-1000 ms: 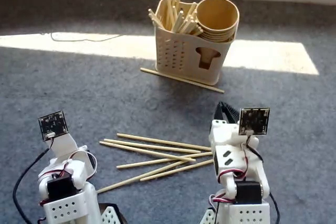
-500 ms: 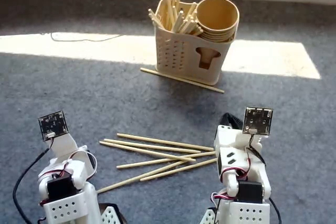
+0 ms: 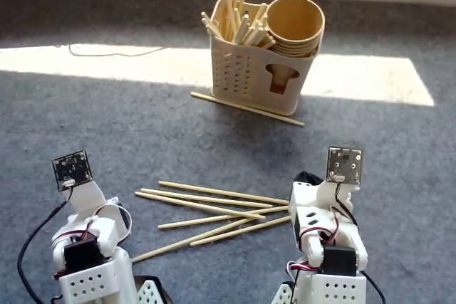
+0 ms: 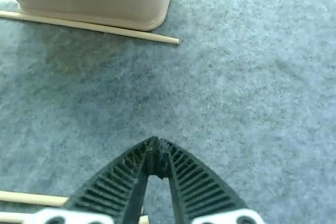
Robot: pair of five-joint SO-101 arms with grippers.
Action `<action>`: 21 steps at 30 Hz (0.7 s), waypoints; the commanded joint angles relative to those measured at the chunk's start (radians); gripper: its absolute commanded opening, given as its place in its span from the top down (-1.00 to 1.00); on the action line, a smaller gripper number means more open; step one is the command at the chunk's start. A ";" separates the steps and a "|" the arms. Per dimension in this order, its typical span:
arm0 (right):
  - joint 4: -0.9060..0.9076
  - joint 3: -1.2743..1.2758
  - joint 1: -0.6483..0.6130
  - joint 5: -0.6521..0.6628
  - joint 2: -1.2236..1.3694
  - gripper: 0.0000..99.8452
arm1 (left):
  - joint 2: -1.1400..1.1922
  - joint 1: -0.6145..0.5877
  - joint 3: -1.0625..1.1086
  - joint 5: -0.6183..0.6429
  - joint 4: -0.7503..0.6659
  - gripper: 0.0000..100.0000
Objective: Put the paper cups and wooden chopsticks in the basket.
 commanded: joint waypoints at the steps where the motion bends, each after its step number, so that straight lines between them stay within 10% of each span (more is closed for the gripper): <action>1: 0.004 0.113 0.012 0.011 -0.012 0.98 | -0.002 0.004 -0.104 -0.008 -0.003 0.99; 5: 0.004 0.113 0.013 0.011 -0.012 0.98 | -0.002 0.013 -0.205 -0.038 -0.005 0.98; 12: 0.004 0.113 0.013 0.011 -0.012 0.98 | -0.002 0.091 -0.329 -0.574 -0.020 0.98; 21: 0.004 0.113 0.019 0.011 -0.012 0.98 | 0.013 0.251 -0.473 -0.595 -0.011 0.97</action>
